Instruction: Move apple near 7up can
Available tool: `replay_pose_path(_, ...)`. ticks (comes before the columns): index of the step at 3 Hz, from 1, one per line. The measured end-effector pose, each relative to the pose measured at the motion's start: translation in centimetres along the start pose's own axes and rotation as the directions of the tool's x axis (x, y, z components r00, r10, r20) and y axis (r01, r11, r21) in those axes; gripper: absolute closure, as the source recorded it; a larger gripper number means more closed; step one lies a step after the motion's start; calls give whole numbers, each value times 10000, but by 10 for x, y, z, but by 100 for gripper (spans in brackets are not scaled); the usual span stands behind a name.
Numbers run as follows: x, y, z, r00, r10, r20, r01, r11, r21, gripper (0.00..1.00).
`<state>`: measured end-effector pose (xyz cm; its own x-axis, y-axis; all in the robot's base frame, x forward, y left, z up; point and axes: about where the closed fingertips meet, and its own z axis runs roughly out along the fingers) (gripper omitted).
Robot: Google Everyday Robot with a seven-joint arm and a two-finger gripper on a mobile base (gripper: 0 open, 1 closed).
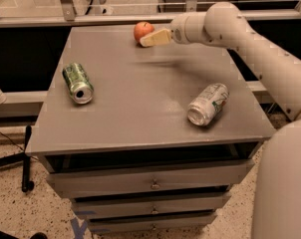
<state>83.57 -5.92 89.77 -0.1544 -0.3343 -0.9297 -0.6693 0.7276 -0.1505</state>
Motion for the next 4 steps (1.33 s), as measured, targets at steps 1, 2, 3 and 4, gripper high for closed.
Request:
replay_pose_path(1, -4, -14, 45, 9984, 402, 404, -405, 9992, 70, 0)
replay_pose_path(2, 4, -19, 70, 9974, 652, 321, -652, 9979, -10, 0)
replay_pose_path(3, 10, -18, 83, 9965, 807, 194, -803, 9966, -208, 18)
replay_pose_path(4, 12, -17, 82, 9957, 919, 124, -914, 9952, -349, 42)
